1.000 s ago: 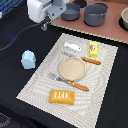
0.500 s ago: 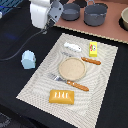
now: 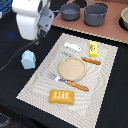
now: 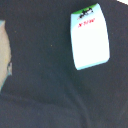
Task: Interact with the objects in diverse but meaningful ways.
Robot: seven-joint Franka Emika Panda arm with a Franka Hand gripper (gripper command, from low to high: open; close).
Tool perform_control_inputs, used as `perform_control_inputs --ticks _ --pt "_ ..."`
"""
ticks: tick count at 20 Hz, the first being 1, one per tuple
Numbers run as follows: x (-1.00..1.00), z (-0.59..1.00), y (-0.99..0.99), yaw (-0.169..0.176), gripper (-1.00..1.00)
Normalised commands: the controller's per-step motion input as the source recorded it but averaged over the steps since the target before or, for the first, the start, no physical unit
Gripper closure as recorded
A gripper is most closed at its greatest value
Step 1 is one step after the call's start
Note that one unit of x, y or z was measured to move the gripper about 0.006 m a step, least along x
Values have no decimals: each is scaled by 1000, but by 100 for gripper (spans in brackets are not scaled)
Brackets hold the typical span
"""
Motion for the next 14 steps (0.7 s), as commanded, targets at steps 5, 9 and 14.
perform_control_inputs --ticks 5,9,14 --pt "-323 -258 -161 99 -100" --pt "-114 -179 -251 53 -100" --pt "0 -187 -301 7 -100"
